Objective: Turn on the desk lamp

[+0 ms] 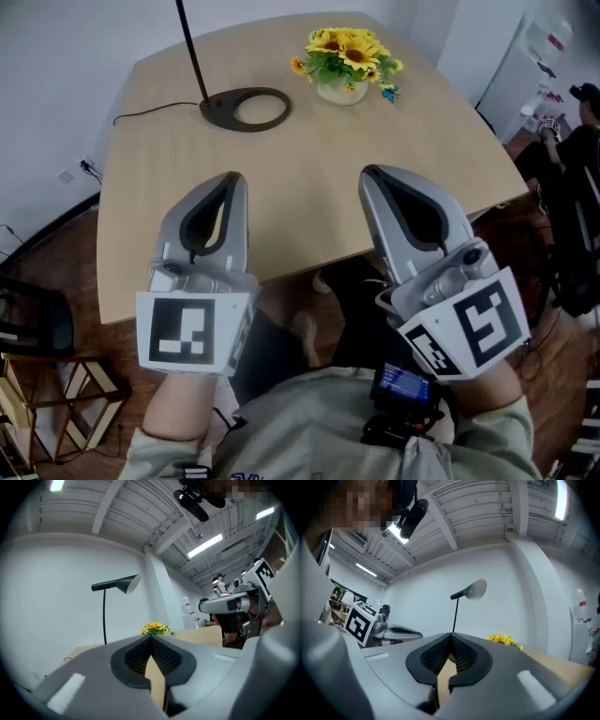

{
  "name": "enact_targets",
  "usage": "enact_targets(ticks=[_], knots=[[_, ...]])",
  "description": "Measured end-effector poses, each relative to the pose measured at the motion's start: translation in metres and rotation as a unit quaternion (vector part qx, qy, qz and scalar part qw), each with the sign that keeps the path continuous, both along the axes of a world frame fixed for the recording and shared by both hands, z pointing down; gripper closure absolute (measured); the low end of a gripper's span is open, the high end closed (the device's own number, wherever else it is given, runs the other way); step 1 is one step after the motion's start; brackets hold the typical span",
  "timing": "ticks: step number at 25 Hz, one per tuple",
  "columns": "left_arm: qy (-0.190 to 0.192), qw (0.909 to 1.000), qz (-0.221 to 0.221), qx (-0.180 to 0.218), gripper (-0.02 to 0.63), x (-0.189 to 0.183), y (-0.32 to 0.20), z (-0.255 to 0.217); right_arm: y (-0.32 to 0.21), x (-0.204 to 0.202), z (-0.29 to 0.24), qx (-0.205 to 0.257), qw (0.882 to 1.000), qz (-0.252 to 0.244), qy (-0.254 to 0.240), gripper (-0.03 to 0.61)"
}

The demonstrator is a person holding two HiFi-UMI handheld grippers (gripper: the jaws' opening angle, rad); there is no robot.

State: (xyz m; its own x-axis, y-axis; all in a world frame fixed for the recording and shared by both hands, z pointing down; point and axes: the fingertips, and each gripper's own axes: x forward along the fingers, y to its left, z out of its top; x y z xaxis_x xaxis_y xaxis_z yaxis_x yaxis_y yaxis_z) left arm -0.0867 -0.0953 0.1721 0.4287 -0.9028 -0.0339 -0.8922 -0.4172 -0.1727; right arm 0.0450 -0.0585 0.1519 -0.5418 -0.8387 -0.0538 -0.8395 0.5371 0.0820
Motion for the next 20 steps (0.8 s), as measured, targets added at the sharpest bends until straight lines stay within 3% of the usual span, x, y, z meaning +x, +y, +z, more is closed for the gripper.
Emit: enact_targets(ticks=[5, 20], knots=[[0.005, 0.9999, -0.003, 0.012, 0.615, 0.002, -0.027, -0.012, -0.025, -0.008, -0.018, 0.03, 0.999, -0.01, 0.005, 0.579], [-0.009, 0.9992, -0.025, 0.029, 0.615, -0.009, -0.079, -0.038, -0.074, -0.018, -0.034, 0.035, 0.999, -0.023, -0.004, 0.579]])
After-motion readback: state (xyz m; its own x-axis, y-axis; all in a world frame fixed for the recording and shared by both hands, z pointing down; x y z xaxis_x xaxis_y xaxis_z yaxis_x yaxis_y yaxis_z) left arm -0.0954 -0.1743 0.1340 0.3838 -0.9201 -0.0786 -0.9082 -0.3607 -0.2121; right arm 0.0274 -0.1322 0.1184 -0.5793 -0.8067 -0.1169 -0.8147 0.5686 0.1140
